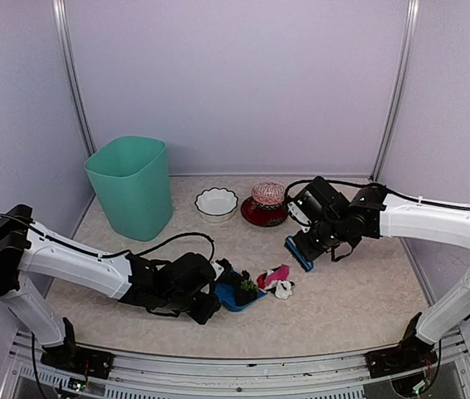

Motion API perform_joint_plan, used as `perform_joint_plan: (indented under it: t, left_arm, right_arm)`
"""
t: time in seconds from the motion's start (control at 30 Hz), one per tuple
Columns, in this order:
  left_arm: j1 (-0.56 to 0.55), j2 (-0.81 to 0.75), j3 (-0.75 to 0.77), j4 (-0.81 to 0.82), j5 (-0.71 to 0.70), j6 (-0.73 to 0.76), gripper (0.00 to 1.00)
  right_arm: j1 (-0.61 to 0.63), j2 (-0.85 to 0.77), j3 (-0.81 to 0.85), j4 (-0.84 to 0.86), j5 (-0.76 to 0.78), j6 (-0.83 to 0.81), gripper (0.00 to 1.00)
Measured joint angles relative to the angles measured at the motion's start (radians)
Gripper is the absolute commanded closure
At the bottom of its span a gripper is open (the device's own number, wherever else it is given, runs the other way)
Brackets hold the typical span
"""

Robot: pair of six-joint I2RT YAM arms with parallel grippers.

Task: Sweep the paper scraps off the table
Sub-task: Sweep the paper scraps into the dustpan.

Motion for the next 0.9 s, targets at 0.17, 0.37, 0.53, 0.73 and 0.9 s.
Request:
perform_joint_plan:
  t: [0.17, 0.37, 0.53, 0.73, 0.9]
  left_arm:
    - [-0.039, -0.011, -0.008, -0.017, -0.004, -0.019, 1.00]
    - [-0.059, -0.011, -0.014, -0.018, -0.006, -0.030, 1.00]
    - [-0.063, 0.023, -0.010, -0.013, -0.006, -0.031, 1.00]
    - [-0.064, 0.060, 0.008, 0.010, -0.007, -0.030, 1.00]
    - [-0.060, 0.085, 0.032, 0.022, -0.006, -0.030, 1.00]
  right_arm:
    - [0.038, 0.000, -0.037, -0.035, 0.002, 0.090, 1.00]
    - [0.066, 0.026, -0.048, -0.053, 0.008, 0.209, 1.00]
    - [0.089, 0.067, -0.047, -0.018, -0.001, 0.256, 1.00]
    - [0.112, 0.103, -0.034, 0.026, -0.033, 0.245, 1.00]
    - [0.142, 0.117, -0.026, 0.038, -0.050, 0.225, 1.00]
